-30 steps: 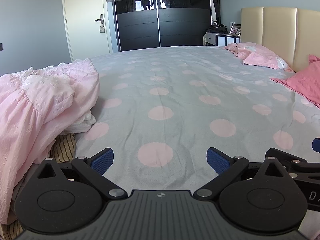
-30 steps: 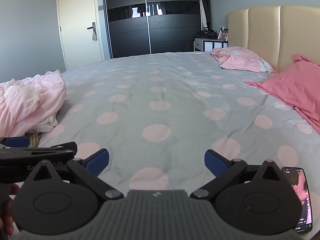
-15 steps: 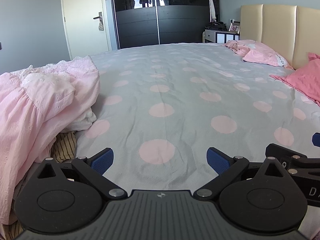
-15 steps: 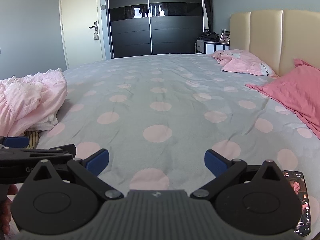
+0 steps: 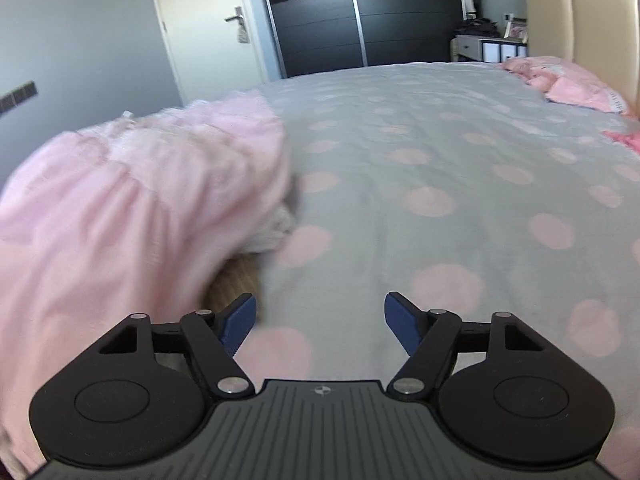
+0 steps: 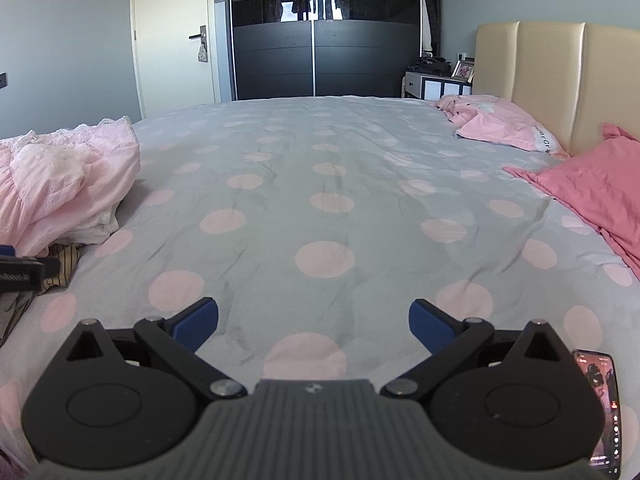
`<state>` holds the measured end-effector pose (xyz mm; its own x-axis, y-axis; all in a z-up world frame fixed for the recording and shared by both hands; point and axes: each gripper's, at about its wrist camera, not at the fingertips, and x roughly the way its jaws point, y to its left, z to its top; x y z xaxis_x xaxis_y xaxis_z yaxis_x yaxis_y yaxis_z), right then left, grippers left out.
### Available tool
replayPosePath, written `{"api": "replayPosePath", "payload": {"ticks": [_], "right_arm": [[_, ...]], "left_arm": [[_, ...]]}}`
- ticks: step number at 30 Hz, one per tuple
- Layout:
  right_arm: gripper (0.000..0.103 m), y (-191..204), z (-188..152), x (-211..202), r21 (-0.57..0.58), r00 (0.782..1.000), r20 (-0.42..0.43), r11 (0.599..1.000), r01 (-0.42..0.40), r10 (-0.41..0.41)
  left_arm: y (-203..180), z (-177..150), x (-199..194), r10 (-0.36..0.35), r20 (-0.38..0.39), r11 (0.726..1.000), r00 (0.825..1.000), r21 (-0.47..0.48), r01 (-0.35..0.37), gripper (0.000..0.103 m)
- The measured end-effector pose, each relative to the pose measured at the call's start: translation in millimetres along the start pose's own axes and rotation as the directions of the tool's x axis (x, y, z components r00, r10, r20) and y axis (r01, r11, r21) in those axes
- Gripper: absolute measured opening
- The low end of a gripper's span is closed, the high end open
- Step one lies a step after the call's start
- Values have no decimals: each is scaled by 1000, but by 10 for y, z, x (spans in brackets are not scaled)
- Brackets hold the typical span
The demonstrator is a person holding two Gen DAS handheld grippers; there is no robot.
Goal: Fold clothes
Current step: 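Reach the left gripper to the pink garment pile and pinch its edge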
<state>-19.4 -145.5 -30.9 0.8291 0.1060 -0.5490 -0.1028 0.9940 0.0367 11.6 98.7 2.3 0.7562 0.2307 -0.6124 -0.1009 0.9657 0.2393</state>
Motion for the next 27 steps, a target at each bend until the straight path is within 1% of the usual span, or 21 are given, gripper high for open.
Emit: {"api": "replayPosePath", "payload": {"ticks": [3, 6, 8, 9, 11, 12, 13, 14, 16, 17, 19, 20, 21, 22, 23, 25, 27], "right_arm": [[102, 45, 14, 79, 1, 1000, -18, 1000, -12, 12], [102, 91, 15, 166, 0, 999, -40, 1000, -25, 25], [102, 130, 2, 221, -7, 998, -55, 999, -32, 31], [102, 154, -5, 248, -14, 998, -61, 999, -35, 34], [102, 193, -15, 295, -27, 997, -73, 999, -38, 36], [102, 209, -15, 315, -31, 996, -76, 999, -39, 37], [102, 225, -15, 334, -36, 996, -79, 999, -41, 38], [102, 237, -15, 347, -40, 996, -82, 998, -41, 38], [102, 266, -14, 366, -46, 996, -83, 998, -45, 41], [102, 279, -16, 370, -50, 996, -83, 998, -47, 43], [102, 303, -23, 376, -58, 995, -84, 997, -51, 46], [102, 315, -29, 377, -63, 995, -86, 997, -54, 49], [102, 326, -34, 375, -67, 995, -86, 996, -57, 51], [102, 337, -38, 372, -71, 995, -87, 996, -61, 55], [102, 347, -42, 369, -74, 994, -88, 995, -64, 58], [102, 365, -47, 359, -82, 994, -87, 994, -70, 63], [102, 373, -41, 333, -84, 995, -80, 994, -74, 67]], "left_arm": [[236, -7, 74, 111, 10, 992, 994, 66, -112, 70], [458, -71, 191, 218, 5, 969, 976, 121, -217, 70], [546, -129, 276, 268, -2, 953, 963, 146, -265, 69], [567, -162, 316, 288, 0, 946, 958, 159, -284, 67], [566, -225, 412, 323, 0, 929, 946, 190, -317, 59], [568, -246, 464, 336, -5, 923, 942, 201, -328, 52], [584, -258, 501, 339, -8, 922, 941, 203, -330, 46], [603, -267, 533, 339, -11, 923, 941, 197, -330, 44], [644, -265, 554, 348, -8, 923, 938, 182, -340, 32], [664, -262, 548, 346, -3, 924, 938, 175, -341, 31], [707, -254, 536, 330, 4, 931, 944, 160, -327, 20], [729, -249, 526, 318, 6, 937, 948, 151, -315, 18], [756, -243, 505, 294, 4, 947, 956, 135, -292, 14], [789, -233, 477, 266, 3, 958, 964, 113, -265, 9], [826, -219, 448, 237, 2, 967, 971, 91, -236, 8], [889, -190, 387, 182, 4, 982, 983, 52, -182, 1], [900, -161, 310, 153, 14, 987, 988, 44, -153, 0]]}}
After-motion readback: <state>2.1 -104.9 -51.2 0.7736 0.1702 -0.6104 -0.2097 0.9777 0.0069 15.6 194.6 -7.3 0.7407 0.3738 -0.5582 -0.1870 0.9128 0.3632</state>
